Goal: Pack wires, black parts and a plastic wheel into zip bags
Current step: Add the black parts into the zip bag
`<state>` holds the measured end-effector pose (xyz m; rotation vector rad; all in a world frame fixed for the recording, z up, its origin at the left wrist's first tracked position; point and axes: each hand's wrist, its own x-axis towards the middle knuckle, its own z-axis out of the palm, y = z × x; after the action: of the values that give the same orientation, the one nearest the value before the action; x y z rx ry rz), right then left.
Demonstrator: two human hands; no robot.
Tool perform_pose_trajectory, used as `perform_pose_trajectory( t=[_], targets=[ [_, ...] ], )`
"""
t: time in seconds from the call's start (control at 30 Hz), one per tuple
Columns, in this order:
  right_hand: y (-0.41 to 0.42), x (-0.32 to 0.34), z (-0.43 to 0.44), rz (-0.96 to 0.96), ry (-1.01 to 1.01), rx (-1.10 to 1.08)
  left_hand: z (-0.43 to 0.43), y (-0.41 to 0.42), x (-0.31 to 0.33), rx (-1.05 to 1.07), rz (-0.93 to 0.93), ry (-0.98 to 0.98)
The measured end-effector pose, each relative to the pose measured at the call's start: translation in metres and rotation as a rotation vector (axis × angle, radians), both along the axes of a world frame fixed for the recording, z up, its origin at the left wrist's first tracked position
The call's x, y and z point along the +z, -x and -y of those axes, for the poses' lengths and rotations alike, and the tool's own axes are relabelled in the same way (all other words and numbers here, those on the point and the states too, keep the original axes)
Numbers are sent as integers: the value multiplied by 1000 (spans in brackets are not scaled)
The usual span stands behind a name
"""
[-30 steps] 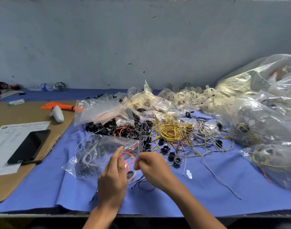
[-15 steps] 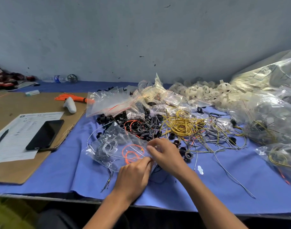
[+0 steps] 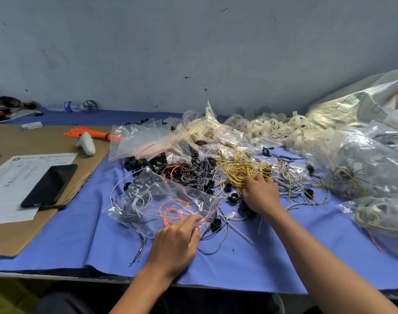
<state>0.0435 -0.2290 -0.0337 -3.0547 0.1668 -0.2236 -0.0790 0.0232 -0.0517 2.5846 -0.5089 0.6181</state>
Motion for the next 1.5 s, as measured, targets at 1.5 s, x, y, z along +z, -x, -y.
perform_pose_trajectory(
  t=[1.5],
  targets=[
    [152,38,-13,-411,-1535,267,5,2,5,100,42,178]
  ],
)
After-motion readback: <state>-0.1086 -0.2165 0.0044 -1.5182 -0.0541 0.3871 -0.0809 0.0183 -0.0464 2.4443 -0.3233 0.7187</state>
